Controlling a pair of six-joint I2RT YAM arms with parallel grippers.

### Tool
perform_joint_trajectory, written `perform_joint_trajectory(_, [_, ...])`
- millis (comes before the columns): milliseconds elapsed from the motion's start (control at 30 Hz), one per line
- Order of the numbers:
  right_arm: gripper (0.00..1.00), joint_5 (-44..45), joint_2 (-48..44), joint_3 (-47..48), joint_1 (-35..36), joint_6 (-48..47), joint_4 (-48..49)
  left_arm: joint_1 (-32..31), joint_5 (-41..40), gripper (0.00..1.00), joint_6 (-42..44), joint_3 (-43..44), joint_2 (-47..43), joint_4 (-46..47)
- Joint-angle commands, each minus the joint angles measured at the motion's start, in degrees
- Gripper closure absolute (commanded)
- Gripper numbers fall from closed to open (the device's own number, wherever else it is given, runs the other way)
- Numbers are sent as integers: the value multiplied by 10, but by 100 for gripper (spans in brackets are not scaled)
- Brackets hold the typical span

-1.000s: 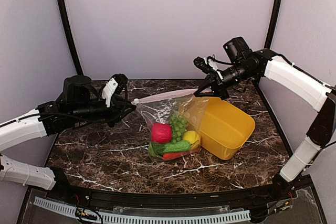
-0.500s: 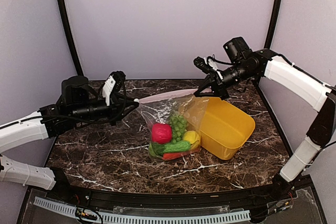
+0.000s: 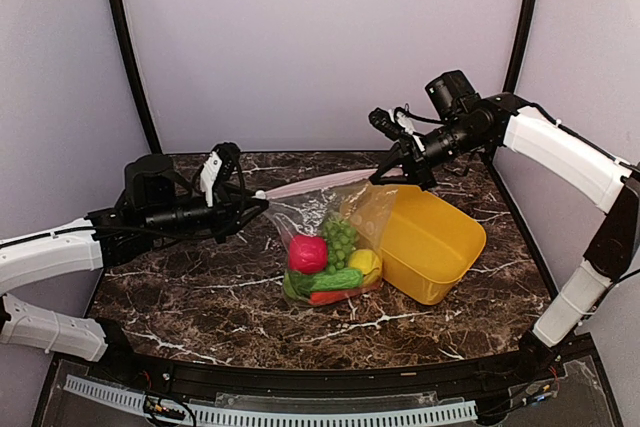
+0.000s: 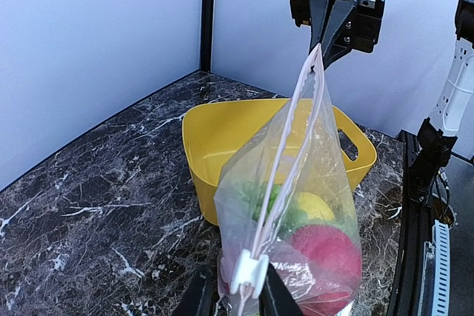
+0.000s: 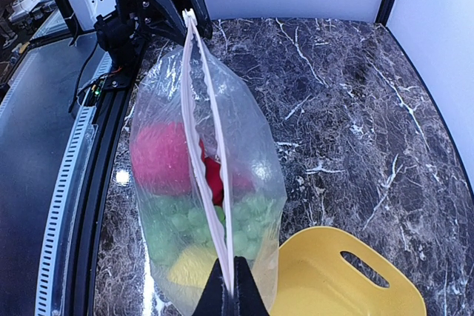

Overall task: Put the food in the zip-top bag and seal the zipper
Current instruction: Pass from the right arm to the left

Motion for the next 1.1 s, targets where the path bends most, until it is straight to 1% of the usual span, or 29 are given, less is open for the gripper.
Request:
perform_joint_trajectory(0, [100, -7, -19, -6, -4, 9, 15, 11, 34, 80, -23, -25, -3, 60])
perform_joint_trajectory(267, [100, -10, -15, -6, -6, 14, 18, 14, 48, 82, -26, -39, 0, 79])
perform_joint_trajectory(433, [100, -11, -12, -6, -9, 16, 19, 14, 59, 95, -22, -35, 0, 77])
perform_joint_trajectory(500, [100, -12, -11, -7, -11, 17, 21, 14, 60, 96, -19, -34, -2, 73])
perform_joint_trajectory(567, [100, -15, -9, -6, -12, 19, 21, 14, 60, 96, -18, -32, -7, 68])
perform_joint_trajectory(667, [100, -19, -7, -4, -13, 21, 22, 14, 59, 91, -14, -31, -11, 64])
perform_joint_trajectory(700, [100, -20, -6, -4, -13, 21, 22, 14, 61, 91, -12, -31, -9, 62])
perform_joint_trajectory(833, [100, -20, -1, -1, -13, 22, 22, 14, 72, 95, -8, -31, 4, 66])
perform_joint_trajectory(867, [100, -20, -1, -1, -13, 22, 22, 14, 76, 98, -8, -31, 7, 68])
perform_joint_trajectory(1000, [100, -11, -1, 1, -15, 23, 21, 14, 80, 99, 0, -24, 4, 57])
perform_joint_trajectory(1067, [99, -6, -1, 9, -16, 23, 18, 14, 77, 99, 5, -13, -5, 34])
